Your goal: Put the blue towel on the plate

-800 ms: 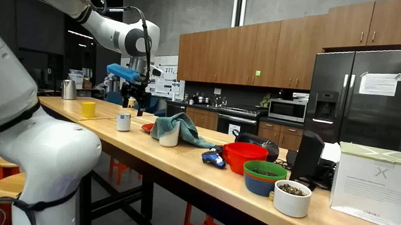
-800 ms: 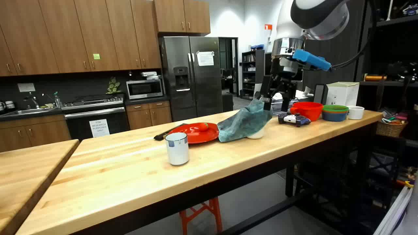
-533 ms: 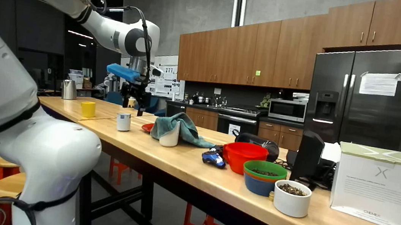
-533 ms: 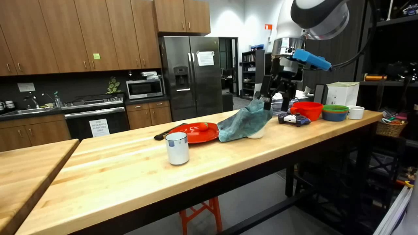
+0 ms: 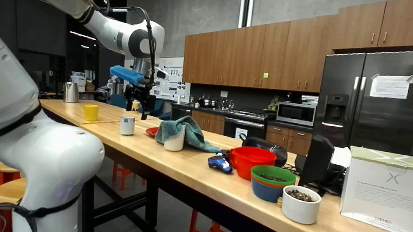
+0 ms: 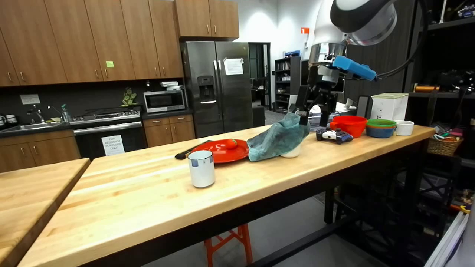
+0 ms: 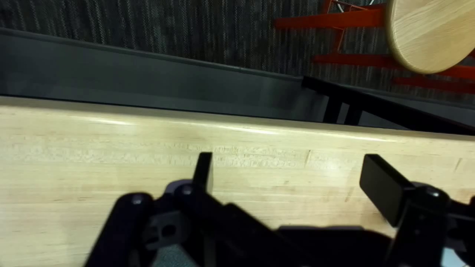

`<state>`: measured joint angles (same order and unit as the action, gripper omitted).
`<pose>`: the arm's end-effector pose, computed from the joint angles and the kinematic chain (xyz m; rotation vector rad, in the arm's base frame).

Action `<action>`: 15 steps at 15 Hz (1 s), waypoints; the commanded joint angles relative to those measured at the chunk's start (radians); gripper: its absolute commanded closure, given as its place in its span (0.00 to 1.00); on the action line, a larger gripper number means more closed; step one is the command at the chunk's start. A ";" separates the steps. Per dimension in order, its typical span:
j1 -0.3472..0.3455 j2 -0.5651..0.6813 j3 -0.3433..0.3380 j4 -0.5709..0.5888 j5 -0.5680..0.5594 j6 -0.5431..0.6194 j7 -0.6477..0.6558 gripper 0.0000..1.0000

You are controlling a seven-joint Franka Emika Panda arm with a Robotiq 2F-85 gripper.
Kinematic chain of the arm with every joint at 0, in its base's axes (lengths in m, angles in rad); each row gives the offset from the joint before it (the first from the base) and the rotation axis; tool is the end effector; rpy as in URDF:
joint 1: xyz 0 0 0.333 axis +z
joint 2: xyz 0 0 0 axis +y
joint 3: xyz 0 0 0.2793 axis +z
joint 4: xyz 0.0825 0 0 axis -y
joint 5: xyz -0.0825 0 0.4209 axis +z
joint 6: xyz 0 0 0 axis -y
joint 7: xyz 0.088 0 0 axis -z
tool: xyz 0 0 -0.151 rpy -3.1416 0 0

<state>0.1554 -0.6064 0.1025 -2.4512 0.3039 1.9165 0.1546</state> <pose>0.4145 0.1419 0.4325 -2.9009 0.0090 -0.0359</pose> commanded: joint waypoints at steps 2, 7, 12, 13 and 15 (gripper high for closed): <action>-0.011 0.000 0.009 0.003 0.005 -0.005 -0.005 0.00; -0.011 0.000 0.018 0.002 0.001 0.002 0.003 0.00; -0.047 0.050 0.030 0.030 -0.047 0.072 0.009 0.00; -0.062 0.069 0.025 0.045 -0.069 0.101 0.007 0.00; -0.094 0.110 0.014 0.073 -0.113 0.159 0.011 0.00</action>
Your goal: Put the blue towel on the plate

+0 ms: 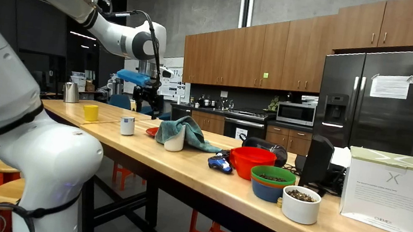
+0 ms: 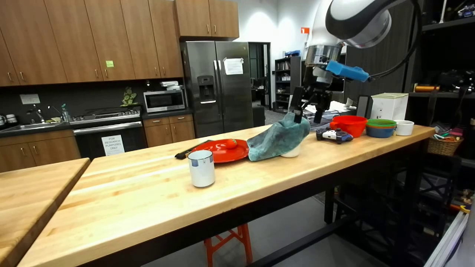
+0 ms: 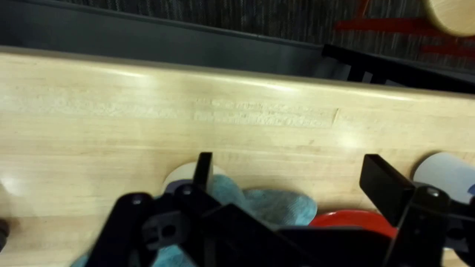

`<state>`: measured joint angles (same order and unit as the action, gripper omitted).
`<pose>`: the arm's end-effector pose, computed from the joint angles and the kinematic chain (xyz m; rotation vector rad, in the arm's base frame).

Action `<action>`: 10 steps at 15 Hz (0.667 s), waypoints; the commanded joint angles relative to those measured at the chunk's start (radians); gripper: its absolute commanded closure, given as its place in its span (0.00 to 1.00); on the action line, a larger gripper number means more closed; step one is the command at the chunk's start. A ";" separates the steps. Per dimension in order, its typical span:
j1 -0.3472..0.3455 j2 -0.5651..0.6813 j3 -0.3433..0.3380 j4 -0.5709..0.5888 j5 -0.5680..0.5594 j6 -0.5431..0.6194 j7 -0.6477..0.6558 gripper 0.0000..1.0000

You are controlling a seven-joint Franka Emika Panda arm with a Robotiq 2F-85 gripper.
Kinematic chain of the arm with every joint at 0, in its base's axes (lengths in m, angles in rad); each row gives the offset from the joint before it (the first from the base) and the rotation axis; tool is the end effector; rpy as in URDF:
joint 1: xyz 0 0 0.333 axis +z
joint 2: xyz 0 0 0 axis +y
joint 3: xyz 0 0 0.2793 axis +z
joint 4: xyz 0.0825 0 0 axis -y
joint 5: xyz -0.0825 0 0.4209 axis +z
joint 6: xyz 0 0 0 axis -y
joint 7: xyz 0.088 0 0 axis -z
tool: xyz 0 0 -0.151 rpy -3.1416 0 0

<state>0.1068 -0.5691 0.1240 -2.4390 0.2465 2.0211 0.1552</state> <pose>0.4399 0.1255 0.4309 -2.9488 0.0439 -0.1740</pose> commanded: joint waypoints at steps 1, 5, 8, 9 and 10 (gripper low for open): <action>-0.064 0.096 -0.013 0.079 -0.080 0.082 0.014 0.00; -0.080 0.096 -0.028 0.071 -0.108 0.116 0.007 0.00; -0.072 0.102 -0.029 0.068 -0.107 0.115 0.005 0.00; -0.068 0.100 -0.025 0.068 -0.107 0.115 0.007 0.00; -0.065 0.100 -0.024 0.068 -0.107 0.115 0.007 0.00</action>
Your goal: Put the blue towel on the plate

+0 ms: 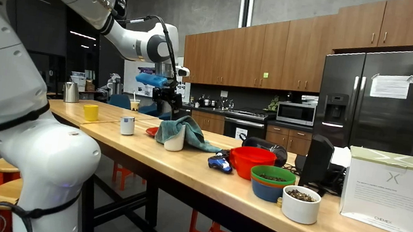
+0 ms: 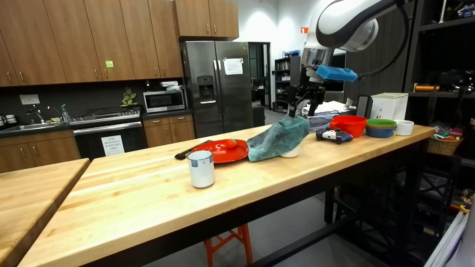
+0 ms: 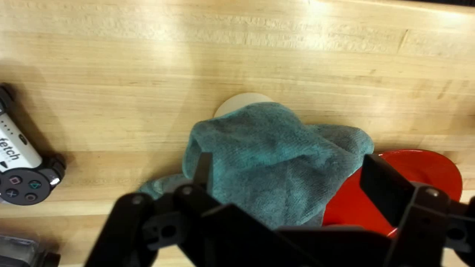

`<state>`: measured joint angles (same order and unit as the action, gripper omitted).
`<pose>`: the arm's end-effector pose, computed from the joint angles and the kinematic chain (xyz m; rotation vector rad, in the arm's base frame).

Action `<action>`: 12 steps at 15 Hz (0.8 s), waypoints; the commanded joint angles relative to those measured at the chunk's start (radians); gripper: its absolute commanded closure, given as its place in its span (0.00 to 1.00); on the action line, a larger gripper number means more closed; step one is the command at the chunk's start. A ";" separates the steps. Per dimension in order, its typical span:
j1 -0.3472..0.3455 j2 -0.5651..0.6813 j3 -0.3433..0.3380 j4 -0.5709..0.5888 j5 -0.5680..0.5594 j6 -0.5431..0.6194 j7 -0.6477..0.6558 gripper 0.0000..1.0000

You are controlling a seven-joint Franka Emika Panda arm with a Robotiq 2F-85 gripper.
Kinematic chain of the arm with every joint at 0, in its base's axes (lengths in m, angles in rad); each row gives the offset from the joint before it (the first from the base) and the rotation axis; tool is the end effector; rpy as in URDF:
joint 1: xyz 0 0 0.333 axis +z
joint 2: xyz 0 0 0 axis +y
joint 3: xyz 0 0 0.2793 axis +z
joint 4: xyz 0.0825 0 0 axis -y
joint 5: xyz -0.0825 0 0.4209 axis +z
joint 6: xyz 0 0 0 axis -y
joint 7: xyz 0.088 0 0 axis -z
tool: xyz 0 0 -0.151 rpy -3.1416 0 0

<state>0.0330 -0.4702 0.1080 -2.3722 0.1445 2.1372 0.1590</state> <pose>0.4869 0.0799 0.4331 -3.0062 0.1312 -0.3321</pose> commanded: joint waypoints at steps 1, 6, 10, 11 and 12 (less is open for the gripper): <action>0.009 0.000 -0.008 0.001 -0.005 -0.001 0.003 0.00; 0.022 0.015 0.005 0.005 -0.009 0.004 0.013 0.00; 0.006 0.047 0.009 0.021 -0.034 0.048 0.023 0.00; -0.004 0.059 0.006 0.027 -0.049 0.068 0.025 0.00; -0.017 0.073 0.003 0.037 -0.069 0.088 0.028 0.00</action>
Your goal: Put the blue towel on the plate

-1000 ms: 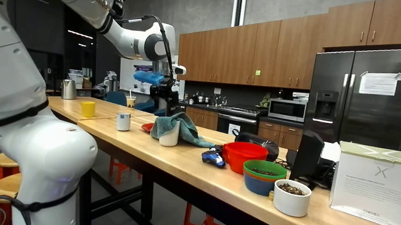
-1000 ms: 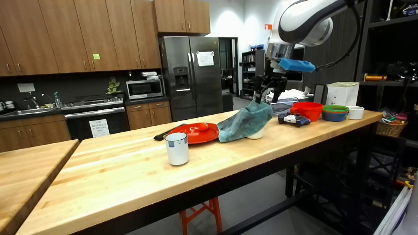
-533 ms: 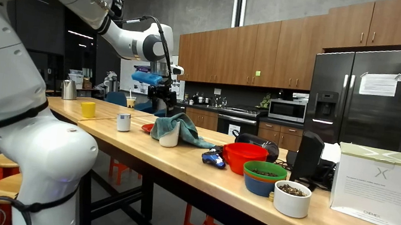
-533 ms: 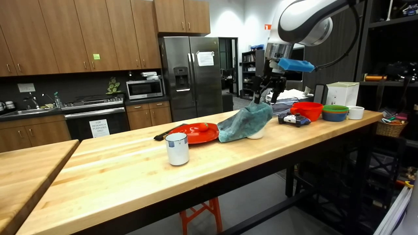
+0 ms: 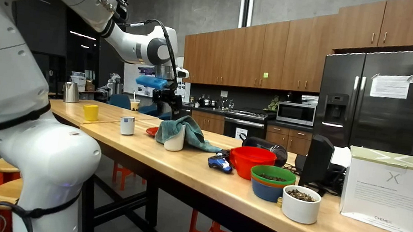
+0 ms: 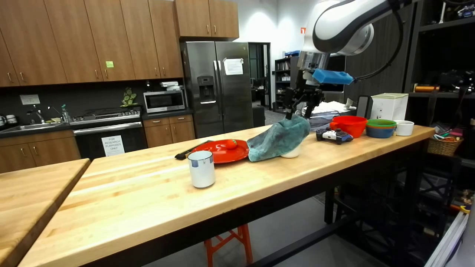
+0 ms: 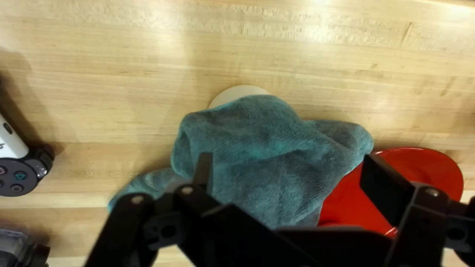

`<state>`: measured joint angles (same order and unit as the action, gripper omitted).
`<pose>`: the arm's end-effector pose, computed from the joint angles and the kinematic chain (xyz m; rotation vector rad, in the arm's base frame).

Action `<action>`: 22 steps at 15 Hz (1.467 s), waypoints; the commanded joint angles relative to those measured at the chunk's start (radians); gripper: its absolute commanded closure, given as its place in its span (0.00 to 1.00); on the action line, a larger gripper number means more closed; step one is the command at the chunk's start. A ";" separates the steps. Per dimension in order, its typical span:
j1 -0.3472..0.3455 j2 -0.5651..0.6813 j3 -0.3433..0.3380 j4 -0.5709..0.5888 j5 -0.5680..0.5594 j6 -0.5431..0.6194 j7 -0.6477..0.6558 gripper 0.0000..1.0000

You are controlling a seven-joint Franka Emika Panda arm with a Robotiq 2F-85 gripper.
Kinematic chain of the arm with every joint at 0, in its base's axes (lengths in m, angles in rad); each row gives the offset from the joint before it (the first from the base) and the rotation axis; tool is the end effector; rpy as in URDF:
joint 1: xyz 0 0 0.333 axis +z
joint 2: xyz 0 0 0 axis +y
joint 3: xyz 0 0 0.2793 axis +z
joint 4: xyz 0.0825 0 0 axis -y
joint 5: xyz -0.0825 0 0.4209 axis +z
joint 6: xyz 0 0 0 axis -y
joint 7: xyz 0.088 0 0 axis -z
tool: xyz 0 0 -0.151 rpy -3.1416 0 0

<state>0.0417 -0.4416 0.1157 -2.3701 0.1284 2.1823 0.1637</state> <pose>0.4945 0.0870 0.4253 -3.0153 0.1079 -0.3628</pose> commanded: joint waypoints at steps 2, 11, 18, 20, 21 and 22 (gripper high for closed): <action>-0.060 0.075 -0.015 0.057 -0.106 0.089 0.037 0.00; -0.095 0.116 -0.044 0.089 -0.164 0.139 0.049 0.00; -0.094 0.116 -0.042 0.090 -0.164 0.139 0.052 0.00; -0.094 0.148 -0.035 0.114 -0.169 0.159 0.065 0.00; -0.095 0.161 -0.032 0.122 -0.178 0.170 0.071 0.00; -0.098 0.179 -0.029 0.129 -0.189 0.189 0.077 0.00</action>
<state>-0.0606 -0.3152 0.0867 -2.2776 -0.0300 2.3366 0.2120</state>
